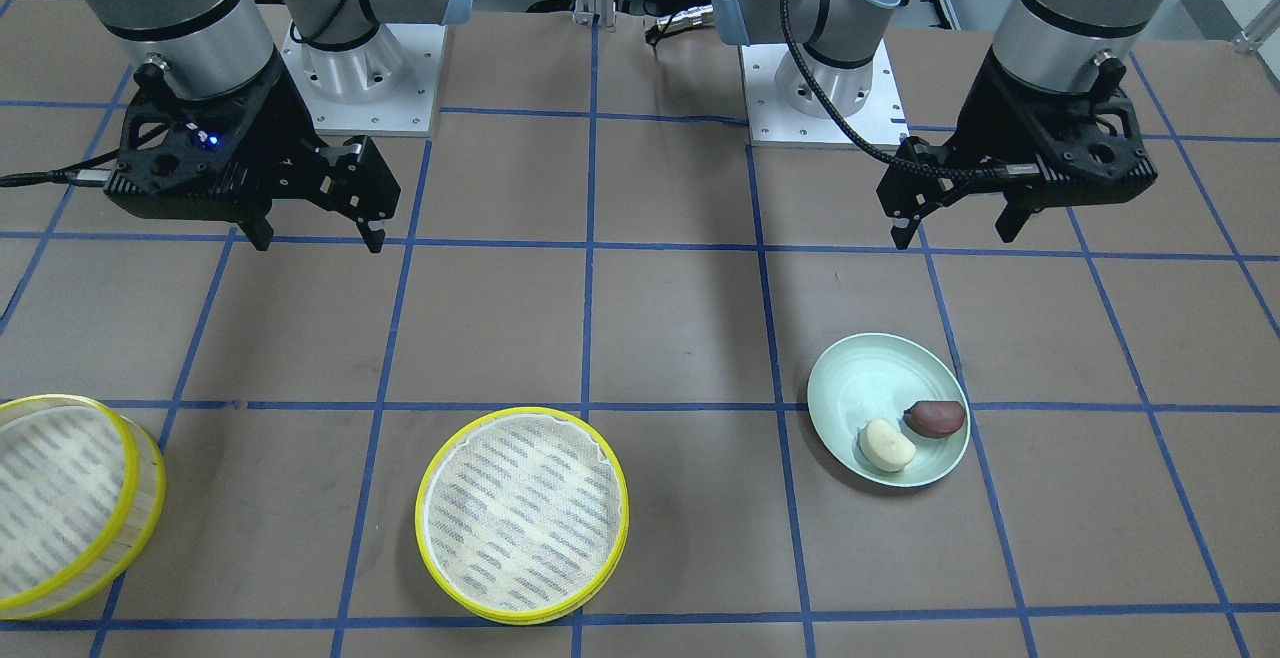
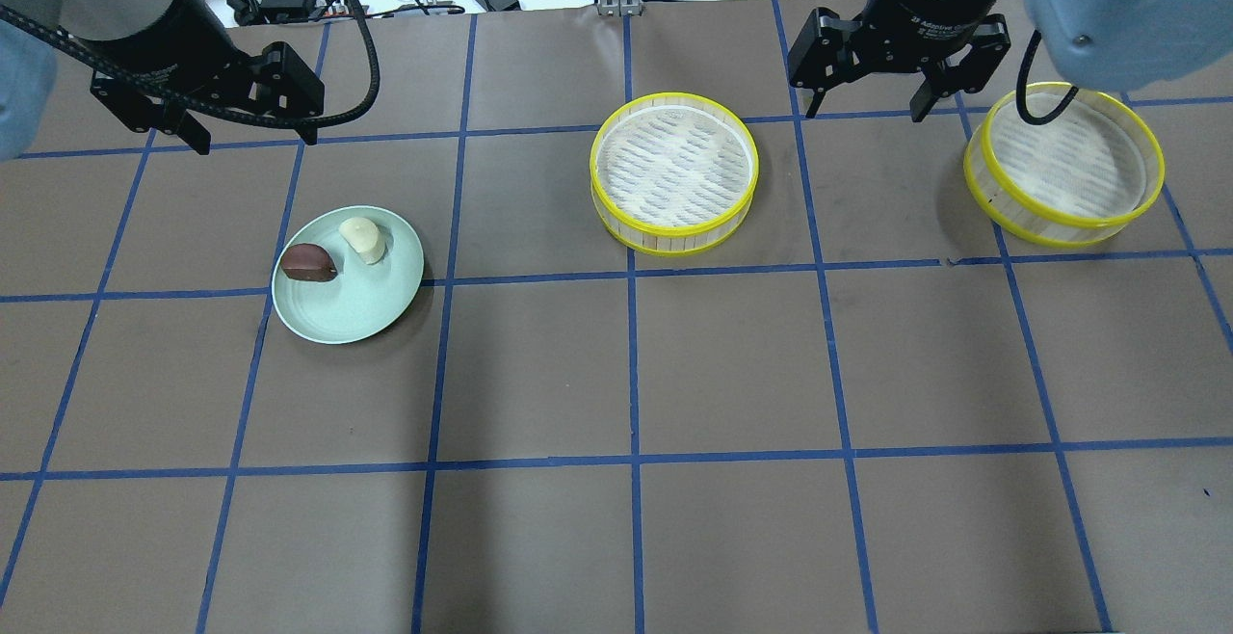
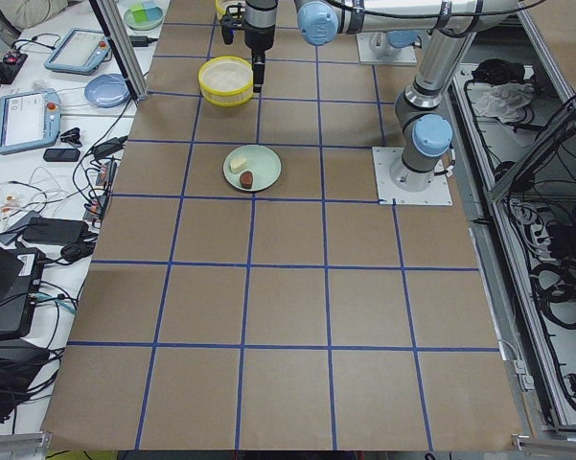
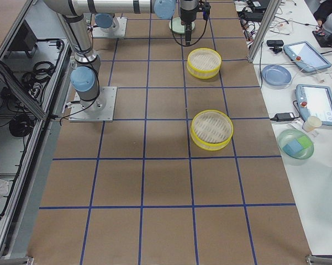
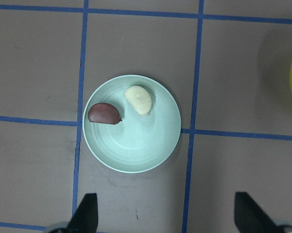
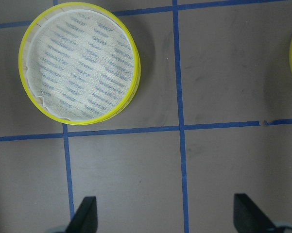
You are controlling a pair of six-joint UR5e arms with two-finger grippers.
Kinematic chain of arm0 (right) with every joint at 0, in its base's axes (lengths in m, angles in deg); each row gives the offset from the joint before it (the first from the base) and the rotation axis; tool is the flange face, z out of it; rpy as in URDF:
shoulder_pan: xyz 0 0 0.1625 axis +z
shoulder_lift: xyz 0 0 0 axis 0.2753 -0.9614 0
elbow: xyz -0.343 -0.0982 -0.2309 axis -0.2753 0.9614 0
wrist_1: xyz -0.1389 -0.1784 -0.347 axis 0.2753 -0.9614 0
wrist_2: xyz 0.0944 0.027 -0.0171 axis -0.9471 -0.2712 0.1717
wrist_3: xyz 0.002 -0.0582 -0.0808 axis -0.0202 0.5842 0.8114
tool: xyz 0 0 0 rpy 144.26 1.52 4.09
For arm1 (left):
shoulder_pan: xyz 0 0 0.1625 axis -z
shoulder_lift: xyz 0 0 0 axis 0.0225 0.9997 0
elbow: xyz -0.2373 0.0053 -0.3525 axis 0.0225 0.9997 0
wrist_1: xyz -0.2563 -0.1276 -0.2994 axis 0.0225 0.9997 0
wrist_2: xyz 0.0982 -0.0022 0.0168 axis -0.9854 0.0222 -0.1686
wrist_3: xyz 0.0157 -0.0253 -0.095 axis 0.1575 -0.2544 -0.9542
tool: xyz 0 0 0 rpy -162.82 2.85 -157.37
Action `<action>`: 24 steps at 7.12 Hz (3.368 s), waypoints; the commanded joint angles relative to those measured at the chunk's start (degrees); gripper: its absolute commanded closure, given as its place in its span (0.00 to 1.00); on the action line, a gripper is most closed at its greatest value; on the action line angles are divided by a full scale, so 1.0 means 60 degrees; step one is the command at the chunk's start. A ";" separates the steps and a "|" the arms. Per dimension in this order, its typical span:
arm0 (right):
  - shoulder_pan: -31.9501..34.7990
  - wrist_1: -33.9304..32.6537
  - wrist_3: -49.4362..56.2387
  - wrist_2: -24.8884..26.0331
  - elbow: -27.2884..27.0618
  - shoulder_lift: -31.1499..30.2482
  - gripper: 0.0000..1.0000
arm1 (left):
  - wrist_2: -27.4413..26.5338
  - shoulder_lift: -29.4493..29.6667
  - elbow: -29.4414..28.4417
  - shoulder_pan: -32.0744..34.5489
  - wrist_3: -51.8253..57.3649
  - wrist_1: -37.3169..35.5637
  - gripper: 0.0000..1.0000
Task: Stack buns with steamer
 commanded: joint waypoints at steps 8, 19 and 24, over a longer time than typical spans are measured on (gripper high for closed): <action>-0.3010 -0.0081 0.2512 0.0695 0.0267 0.0814 0.03 | 0.0669 0.2566 0.0556 -0.0557 0.1579 -0.3072 0.00; -0.5742 -0.4474 0.7160 0.1075 0.1236 0.5533 0.10 | 0.1374 0.5135 0.0879 -0.1187 0.3391 -0.3838 1.00; -0.5888 -0.4477 0.7264 0.1090 0.1133 0.5608 0.54 | 0.1316 0.4667 0.0646 -0.1187 0.2308 -0.3765 1.00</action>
